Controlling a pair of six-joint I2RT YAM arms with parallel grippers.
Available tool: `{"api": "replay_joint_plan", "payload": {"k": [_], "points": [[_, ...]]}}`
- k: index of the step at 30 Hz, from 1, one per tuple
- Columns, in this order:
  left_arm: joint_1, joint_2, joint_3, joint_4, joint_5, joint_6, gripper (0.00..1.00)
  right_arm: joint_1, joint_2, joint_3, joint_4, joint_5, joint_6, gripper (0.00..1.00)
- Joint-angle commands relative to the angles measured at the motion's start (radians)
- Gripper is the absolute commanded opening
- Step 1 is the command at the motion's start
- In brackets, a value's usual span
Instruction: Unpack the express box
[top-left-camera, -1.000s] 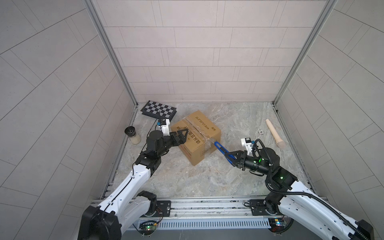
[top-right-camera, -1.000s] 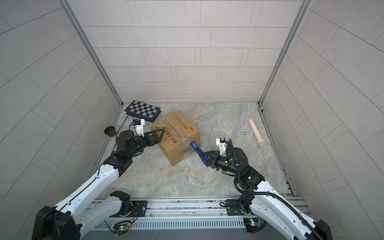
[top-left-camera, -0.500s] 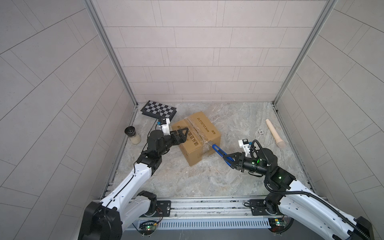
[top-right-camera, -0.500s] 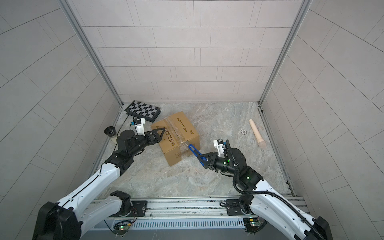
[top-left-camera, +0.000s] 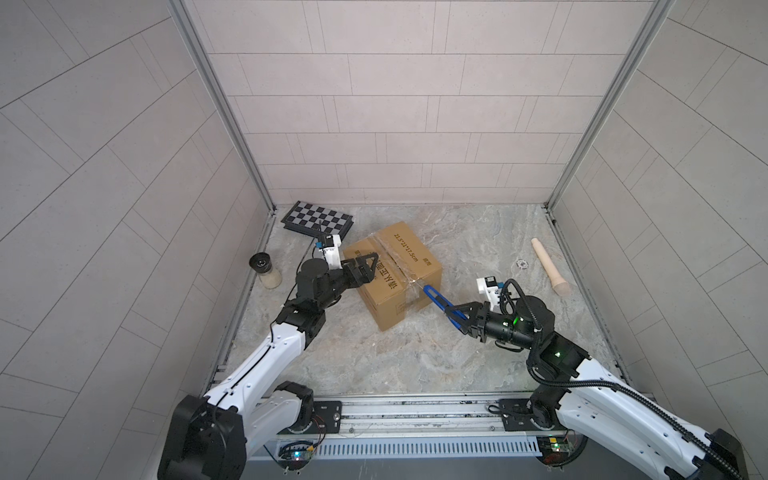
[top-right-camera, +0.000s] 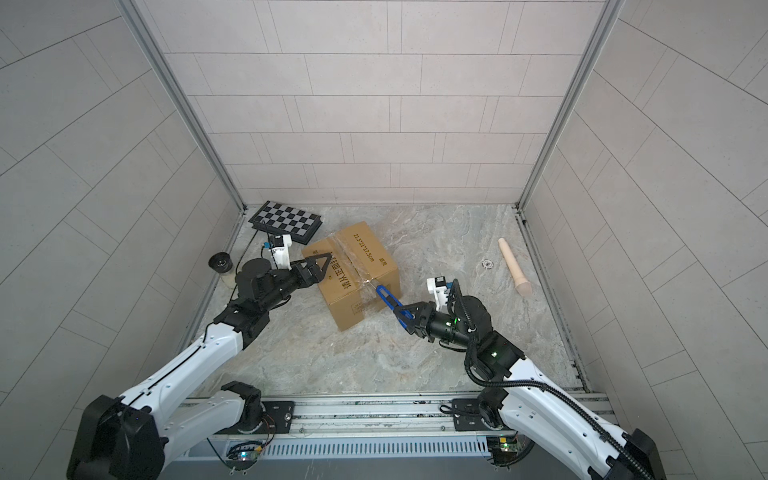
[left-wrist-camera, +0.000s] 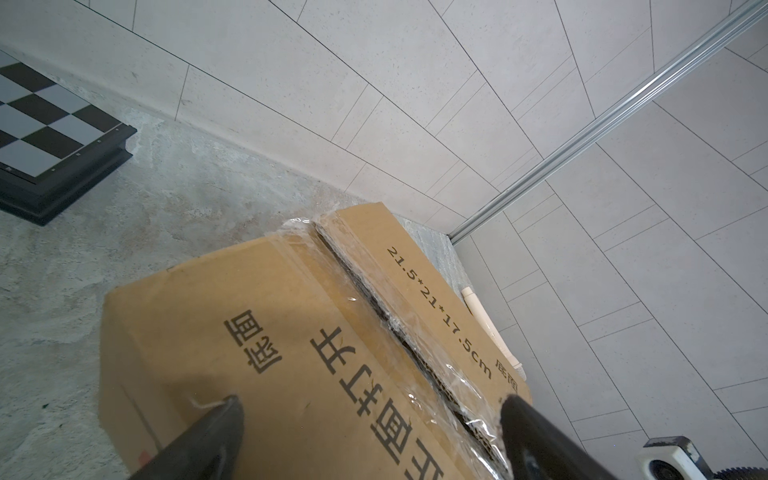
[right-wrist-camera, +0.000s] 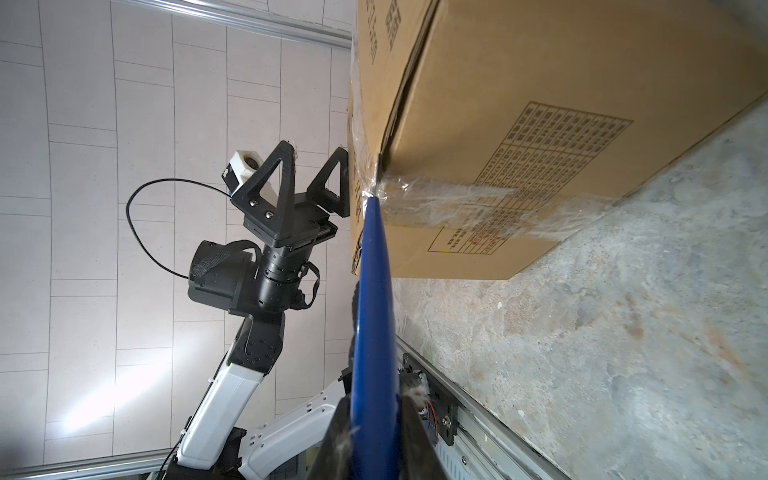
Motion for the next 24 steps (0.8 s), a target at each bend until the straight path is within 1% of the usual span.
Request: {"api": "replay_joint_plan", "payload": {"k": [1, 6, 9, 14, 18, 21, 24], "points": [[-0.025, 0.014, -0.028, -0.049, 0.026, -0.028, 1.00, 0.042, 0.007, 0.014, 0.130, 0.016, -0.023, 0.00], [-0.039, 0.013, -0.027, -0.043, 0.020, -0.035, 1.00, 0.096, 0.074, 0.022, 0.120, 0.046, -0.067, 0.00], [-0.044, 0.019, -0.033, -0.038, 0.016, -0.036, 1.00, 0.100, 0.083, 0.039, 0.076, 0.044, -0.100, 0.00], [-0.046, 0.029, -0.050, -0.020, 0.017, -0.047, 1.00, 0.089, 0.055, 0.059, 0.103, 0.044, -0.080, 0.00], [-0.047, 0.023, -0.053, -0.015, 0.017, -0.049, 1.00, 0.090, 0.049, 0.057, 0.167, 0.058, -0.043, 0.00], [-0.049, 0.022, -0.050, -0.013, 0.020, -0.049, 1.00, 0.095, 0.065, 0.056, 0.176, 0.062, -0.047, 0.00], [-0.049, 0.021, -0.045, 0.004, 0.029, -0.065, 1.00, 0.099, 0.086, 0.057, 0.129, 0.072, -0.087, 0.00]]}}
